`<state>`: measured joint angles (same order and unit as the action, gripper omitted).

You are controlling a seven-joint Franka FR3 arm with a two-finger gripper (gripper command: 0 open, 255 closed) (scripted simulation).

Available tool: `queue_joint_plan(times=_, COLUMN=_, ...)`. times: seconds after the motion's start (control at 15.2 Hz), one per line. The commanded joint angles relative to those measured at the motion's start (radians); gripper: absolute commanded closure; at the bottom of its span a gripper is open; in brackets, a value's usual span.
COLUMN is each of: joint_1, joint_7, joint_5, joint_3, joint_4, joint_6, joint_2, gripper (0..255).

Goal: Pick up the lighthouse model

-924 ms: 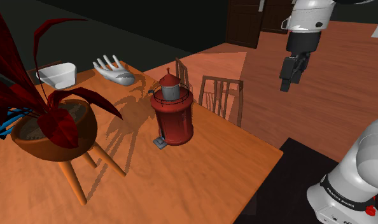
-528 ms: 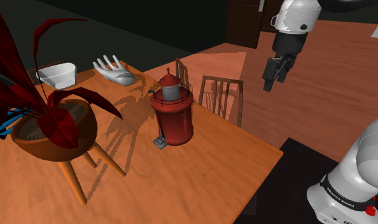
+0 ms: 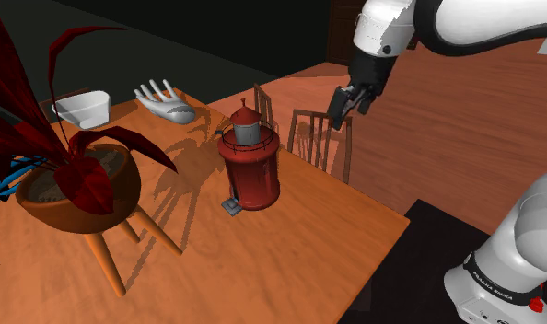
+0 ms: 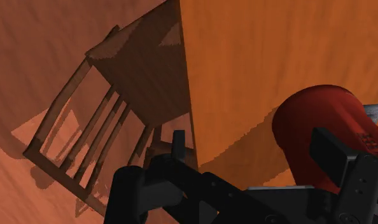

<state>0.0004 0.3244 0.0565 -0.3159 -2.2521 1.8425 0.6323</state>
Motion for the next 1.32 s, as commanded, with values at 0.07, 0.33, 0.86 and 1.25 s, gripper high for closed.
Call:
queue_joint_plan(times=0.07, joint_1=-0.027, joint_7=0.096, joint_5=-0.051, joint_3=-0.088, joint_4=0.038, joint_6=0.088, joint_2=-0.053, gripper=0)
queue_joint_plan(times=0.33, joint_1=-0.087, joint_7=0.238, joint_5=-0.158, joint_3=-0.215, joint_4=0.120, joint_6=0.174, joint_2=-0.143, gripper=0)
queue_joint_plan(times=0.86, joint_1=-0.267, joint_7=0.594, joint_5=-0.538, joint_3=-0.539, joint_4=0.367, joint_6=0.206, joint_2=-0.392, gripper=0)
queue_joint_plan(times=1.25, joint_1=-0.278, joint_7=0.863, joint_5=-0.976, joint_3=-0.753, joint_4=0.581, joint_6=0.031, joint_2=-0.696, gripper=0)
